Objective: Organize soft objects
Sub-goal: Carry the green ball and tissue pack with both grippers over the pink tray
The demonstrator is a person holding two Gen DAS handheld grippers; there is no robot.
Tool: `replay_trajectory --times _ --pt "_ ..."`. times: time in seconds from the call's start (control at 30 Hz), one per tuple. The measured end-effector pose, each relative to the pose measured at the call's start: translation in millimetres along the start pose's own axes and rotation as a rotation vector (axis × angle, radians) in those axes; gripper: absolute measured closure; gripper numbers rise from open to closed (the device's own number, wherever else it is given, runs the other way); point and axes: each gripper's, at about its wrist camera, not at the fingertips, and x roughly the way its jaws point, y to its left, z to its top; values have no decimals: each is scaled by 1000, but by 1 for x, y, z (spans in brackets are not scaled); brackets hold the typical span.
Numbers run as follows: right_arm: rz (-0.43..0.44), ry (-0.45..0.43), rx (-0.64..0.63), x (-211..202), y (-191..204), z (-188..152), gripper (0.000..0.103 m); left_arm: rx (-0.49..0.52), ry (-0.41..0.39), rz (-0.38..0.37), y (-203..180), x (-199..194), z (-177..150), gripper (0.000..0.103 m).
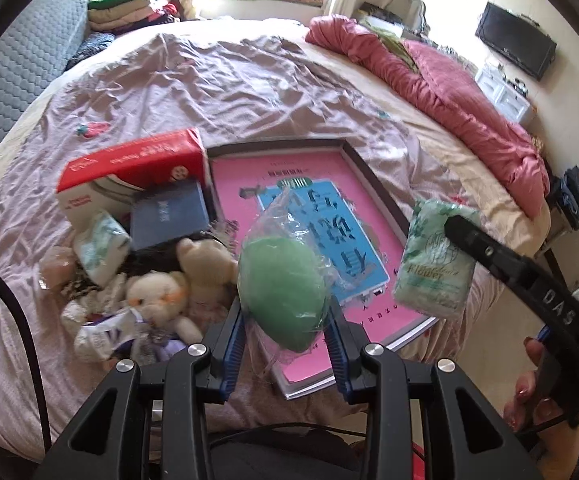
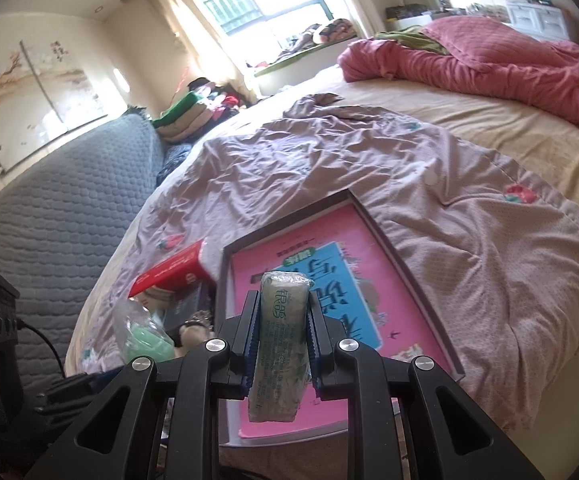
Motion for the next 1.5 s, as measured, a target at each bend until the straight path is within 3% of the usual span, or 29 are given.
replay_trajectory --times 0.53,1.0,1.5 --pt "-23 75 85 32 -44 -14 81 86 134 9 -36 68 -7 65" --pt "-126 120 86 51 -70 -27 79 103 176 8 -43 84 -13 65" --pt "-256 162 -26 56 -62 -33 72 109 198 14 -42 90 -18 64"
